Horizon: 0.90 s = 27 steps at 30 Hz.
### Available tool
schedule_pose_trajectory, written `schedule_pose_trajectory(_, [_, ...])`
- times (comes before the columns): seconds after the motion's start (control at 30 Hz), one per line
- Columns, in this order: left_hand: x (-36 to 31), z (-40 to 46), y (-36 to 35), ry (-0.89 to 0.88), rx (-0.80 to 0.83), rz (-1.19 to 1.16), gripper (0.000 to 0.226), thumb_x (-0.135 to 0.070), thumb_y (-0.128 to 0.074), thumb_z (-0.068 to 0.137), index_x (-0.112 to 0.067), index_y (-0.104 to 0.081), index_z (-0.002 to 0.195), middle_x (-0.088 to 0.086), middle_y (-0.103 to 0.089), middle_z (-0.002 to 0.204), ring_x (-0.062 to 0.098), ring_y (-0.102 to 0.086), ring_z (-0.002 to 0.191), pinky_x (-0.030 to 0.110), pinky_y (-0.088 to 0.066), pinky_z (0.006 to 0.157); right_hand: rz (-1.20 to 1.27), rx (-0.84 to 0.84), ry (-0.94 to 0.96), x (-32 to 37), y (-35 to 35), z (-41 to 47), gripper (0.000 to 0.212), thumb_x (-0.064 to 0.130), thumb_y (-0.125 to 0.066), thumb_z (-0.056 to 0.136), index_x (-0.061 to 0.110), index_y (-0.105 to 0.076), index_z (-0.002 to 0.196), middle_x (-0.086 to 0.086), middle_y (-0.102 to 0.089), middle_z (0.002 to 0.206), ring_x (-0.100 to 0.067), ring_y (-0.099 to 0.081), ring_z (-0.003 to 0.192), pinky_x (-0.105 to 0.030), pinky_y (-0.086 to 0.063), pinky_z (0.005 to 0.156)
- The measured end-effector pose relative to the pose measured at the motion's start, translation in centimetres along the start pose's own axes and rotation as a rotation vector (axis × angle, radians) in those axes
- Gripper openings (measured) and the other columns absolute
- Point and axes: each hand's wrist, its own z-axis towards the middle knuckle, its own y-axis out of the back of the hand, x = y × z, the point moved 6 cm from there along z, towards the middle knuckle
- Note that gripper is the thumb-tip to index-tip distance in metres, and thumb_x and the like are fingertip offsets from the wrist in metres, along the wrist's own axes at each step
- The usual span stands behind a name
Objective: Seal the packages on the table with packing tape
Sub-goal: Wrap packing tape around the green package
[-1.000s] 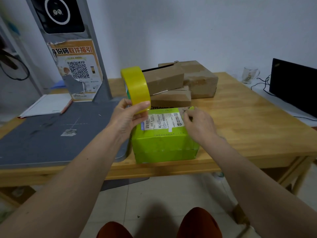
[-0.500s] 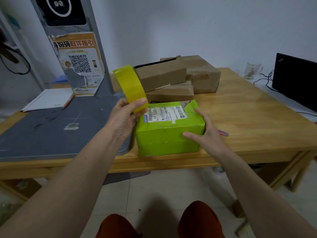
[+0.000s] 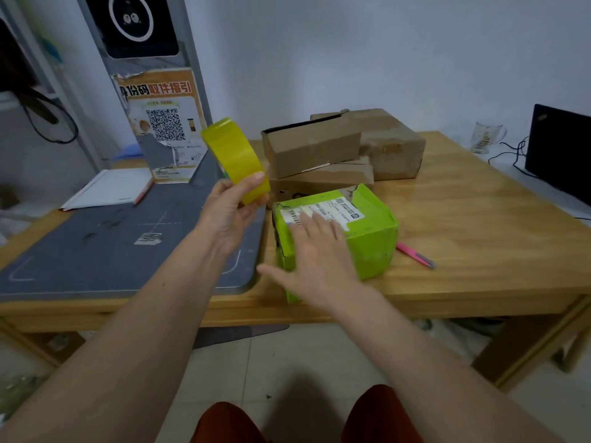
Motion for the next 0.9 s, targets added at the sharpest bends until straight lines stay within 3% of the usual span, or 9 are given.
schedule_pose_trajectory(0.1, [-0.2, 0.4, 1.0, -0.008, -0.016, 0.013, 0.027, -0.019, -0.073, 0.084, -0.022, -0.048, 0.095, 0.0, -0.07, 0.097, 0.016, -0.071, 0.083, 0.022, -0.054, 0.068, -0.07, -0.037, 0.071, -0.6, -0.6, -0.4, 0.072, 0.049, -0.049, 0.091, 0.011, -0.029, 0.149, -0.009, -0.029, 0.157, -0.026, -0.021, 0.146, -0.041, -0.006, 0.12])
schedule_pose_trajectory(0.23, [0.3, 0.6, 1.8, 0.001, -0.039, 0.014, 0.025, -0.016, -0.07, 0.087, -0.02, -0.048, 0.097, 0.002, -0.067, 0.1, 0.018, -0.068, 0.086, 0.018, -0.055, 0.06, 0.305, 0.088, 0.165, -4.6, 0.6, -1.4, 0.069, 0.03, -0.065, 0.08, 0.019, -0.042, 0.144, 0.006, -0.039, 0.152, -0.011, -0.024, 0.145, -0.026, 0.005, 0.119])
schedule_pose_trajectory(0.33, [0.9, 0.7, 1.6, 0.024, -0.029, -0.004, 0.022, -0.017, -0.07, 0.087, -0.022, -0.049, 0.094, 0.001, -0.067, 0.1, 0.018, -0.067, 0.087, 0.023, -0.056, 0.069, 0.524, 0.149, 0.133, -7.5, 1.6, -1.8, 0.066, 0.01, -0.072, 0.069, 0.018, -0.054, 0.131, 0.012, -0.049, 0.142, -0.01, -0.03, 0.142, -0.032, -0.003, 0.122])
schedule_pose_trajectory(0.43, [2.2, 0.4, 1.0, 0.084, 0.017, 0.01, 0.025, -0.021, -0.072, 0.085, -0.024, -0.048, 0.09, 0.001, -0.066, 0.101, 0.017, -0.069, 0.085, 0.041, -0.052, 0.09, 0.536, 0.125, 0.029, -9.7, 2.2, -1.9, 0.057, -0.012, -0.063, 0.066, 0.014, -0.058, 0.117, 0.012, -0.055, 0.13, -0.018, -0.041, 0.136, -0.041, -0.025, 0.116])
schedule_pose_trajectory(0.5, [3.0, 0.0, 0.5, 0.119, 0.043, 0.002, 0.03, -0.021, -0.074, 0.083, -0.025, -0.045, 0.087, 0.005, -0.061, 0.108, 0.019, -0.069, 0.087, 0.052, -0.051, 0.092, 0.387, 0.04, -0.042, -9.8, 2.5, -1.6, 0.043, -0.003, -0.059, 0.072, 0.013, -0.057, 0.112, 0.004, -0.058, 0.122, -0.024, -0.048, 0.121, -0.039, -0.039, 0.1])
schedule_pose_trajectory(0.57, [3.6, -0.3, -0.2, 0.151, 0.058, -0.018, 0.033, -0.021, -0.076, 0.08, -0.025, -0.044, 0.085, 0.008, -0.057, 0.113, 0.023, -0.068, 0.091, 0.058, -0.051, 0.09, 0.205, -0.014, -0.02, -8.4, 2.6, -1.3, 0.038, 0.019, -0.061, 0.081, 0.015, -0.054, 0.118, -0.003, -0.055, 0.118, -0.025, -0.05, 0.113, -0.037, -0.042, 0.091])
schedule_pose_trajectory(0.67, [4.6, -0.8, -1.5, 0.184, 0.087, -0.048, 0.032, -0.021, -0.079, 0.074, -0.025, -0.048, 0.08, 0.005, -0.064, 0.104, 0.026, -0.067, 0.091, 0.054, -0.056, 0.082, 0.042, -0.029, 0.173, -5.1, 1.5, -1.2, 0.055, 0.041, -0.06, 0.09, 0.024, -0.046, 0.141, 0.0, -0.048, 0.143, -0.022, -0.043, 0.131, -0.035, -0.031, 0.108])
schedule_pose_trajectory(0.77, [4.9, -1.2, -2.4, 0.182, 0.139, -0.052, 0.033, -0.02, -0.08, 0.068, -0.025, -0.05, 0.079, 0.001, -0.071, 0.09, 0.026, -0.068, 0.088, 0.045, -0.058, 0.072, 0.07, -0.087, 0.182, -5.4, 1.4, -1.1, 0.047, 0.035, -0.057, 0.096, 0.032, -0.049, 0.141, 0.011, -0.045, 0.148, -0.016, -0.04, 0.136, -0.031, -0.023, 0.109])
schedule_pose_trajectory(0.9, [4.7, -1.5, -2.8, 0.17, 0.175, -0.026, 0.04, -0.021, -0.079, 0.064, -0.025, -0.049, 0.09, 0.001, -0.07, 0.091, 0.026, -0.067, 0.088, 0.047, -0.059, 0.075, 0.221, -0.052, 0.168, -7.2, 1.7, -0.6, 0.039, 0.027, -0.066, 0.091, 0.032, -0.062, 0.13, 0.016, -0.055, 0.139, -0.015, -0.046, 0.131, -0.033, -0.026, 0.108])
